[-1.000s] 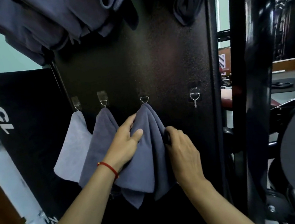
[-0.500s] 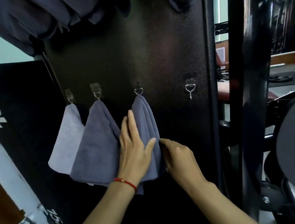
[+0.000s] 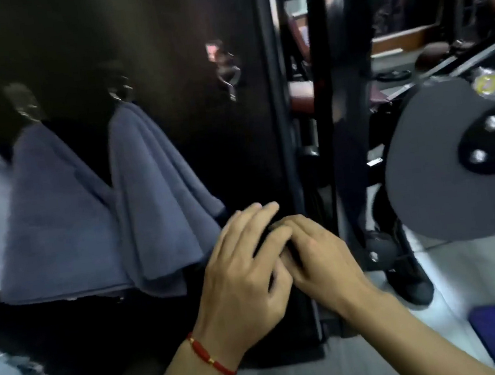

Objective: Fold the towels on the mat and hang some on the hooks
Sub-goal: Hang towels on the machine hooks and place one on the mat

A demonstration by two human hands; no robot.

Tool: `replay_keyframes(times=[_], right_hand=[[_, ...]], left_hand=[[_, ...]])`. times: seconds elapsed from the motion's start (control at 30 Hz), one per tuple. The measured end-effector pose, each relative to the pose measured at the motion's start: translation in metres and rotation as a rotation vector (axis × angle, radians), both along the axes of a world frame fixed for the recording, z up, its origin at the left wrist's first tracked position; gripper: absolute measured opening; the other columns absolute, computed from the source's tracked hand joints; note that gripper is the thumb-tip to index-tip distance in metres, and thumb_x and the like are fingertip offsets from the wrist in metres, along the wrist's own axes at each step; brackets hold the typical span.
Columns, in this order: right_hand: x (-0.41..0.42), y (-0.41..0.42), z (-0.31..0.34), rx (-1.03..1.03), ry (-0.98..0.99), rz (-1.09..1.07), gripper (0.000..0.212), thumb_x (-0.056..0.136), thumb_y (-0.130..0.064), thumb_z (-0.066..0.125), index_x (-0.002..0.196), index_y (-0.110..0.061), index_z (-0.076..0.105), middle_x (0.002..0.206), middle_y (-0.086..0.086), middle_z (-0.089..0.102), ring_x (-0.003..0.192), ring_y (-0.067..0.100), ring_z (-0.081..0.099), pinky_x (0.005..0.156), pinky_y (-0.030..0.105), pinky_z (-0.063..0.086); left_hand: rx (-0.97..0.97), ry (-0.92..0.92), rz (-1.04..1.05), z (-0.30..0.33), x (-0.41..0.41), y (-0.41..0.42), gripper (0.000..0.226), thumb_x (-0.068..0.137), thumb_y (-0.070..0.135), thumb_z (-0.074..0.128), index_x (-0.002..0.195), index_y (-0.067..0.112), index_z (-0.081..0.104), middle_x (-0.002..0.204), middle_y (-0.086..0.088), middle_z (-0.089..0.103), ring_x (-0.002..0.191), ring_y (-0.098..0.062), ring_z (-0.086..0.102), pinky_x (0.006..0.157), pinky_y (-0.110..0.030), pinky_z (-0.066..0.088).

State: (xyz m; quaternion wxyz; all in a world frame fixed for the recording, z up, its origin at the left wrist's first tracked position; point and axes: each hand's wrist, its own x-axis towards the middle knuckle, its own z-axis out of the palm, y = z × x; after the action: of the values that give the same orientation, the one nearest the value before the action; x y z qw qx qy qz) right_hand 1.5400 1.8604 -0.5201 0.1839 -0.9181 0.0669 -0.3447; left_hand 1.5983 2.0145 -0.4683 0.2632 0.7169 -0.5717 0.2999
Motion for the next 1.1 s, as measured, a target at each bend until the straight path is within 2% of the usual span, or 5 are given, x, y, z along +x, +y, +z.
replay_keyframes(times=[0.2,0.5,0.7,0.83,1.1], right_hand=[[-0.086,-0.061,-0.116,-0.028,0.263,-0.216,0.037,0.087,-0.033,0.05,0.12,-0.021,0.061,0.109,-0.002,0.062,0.094,0.025,0.063,0.073,0.04,0.054],[-0.265,-0.171,-0.314,0.125,0.721,-0.728,0.024,0.089,-0.021,0.056,0.112,-0.017,0.06,0.106,0.005,0.063,0.097,0.035,0.062,0.075,0.042,0.051],[-0.312,-0.243,-0.382,0.053,1.074,-0.699,0.049,0.107,-0.027,0.038,0.156,-0.028,0.03,0.159,-0.001,0.033,0.143,0.024,0.038,0.104,0.042,0.043],[-0.302,-0.279,-0.409,0.047,1.101,-0.719,0.054,0.11,-0.03,0.028,0.162,-0.03,0.012,0.17,-0.007,0.013,0.155,0.019,0.018,0.117,0.043,0.033],[-0.302,-0.295,-0.405,-0.096,1.043,-0.687,0.033,0.094,-0.019,0.06,0.126,-0.018,0.054,0.12,0.003,0.06,0.114,0.025,0.06,0.104,0.036,0.032]], left_hand=[[0.173,0.339,-0.206,-0.087,-0.021,-0.067,0.034,0.086,0.018,0.065,0.119,0.014,0.068,0.132,0.001,0.059,0.125,-0.017,0.054,0.107,-0.035,0.044],[0.646,0.748,-0.42,-0.255,-0.068,-0.163,0.068,0.073,0.058,0.053,0.133,0.027,0.062,0.138,0.013,0.055,0.13,-0.002,0.049,0.108,-0.006,0.027],[0.754,0.834,-0.368,-0.34,-0.094,-0.182,0.052,0.086,0.036,0.067,0.137,0.033,0.055,0.139,0.017,0.051,0.129,-0.002,0.047,0.108,-0.017,0.034],[0.784,0.818,-0.297,-0.374,-0.091,-0.169,0.052,0.091,0.027,0.067,0.14,0.034,0.051,0.135,0.022,0.045,0.12,0.007,0.039,0.099,-0.007,0.026],[0.827,0.797,-0.285,-0.368,-0.085,-0.148,0.056,0.093,0.026,0.064,0.145,0.035,0.044,0.138,0.023,0.041,0.122,0.009,0.032,0.097,-0.001,0.018]])
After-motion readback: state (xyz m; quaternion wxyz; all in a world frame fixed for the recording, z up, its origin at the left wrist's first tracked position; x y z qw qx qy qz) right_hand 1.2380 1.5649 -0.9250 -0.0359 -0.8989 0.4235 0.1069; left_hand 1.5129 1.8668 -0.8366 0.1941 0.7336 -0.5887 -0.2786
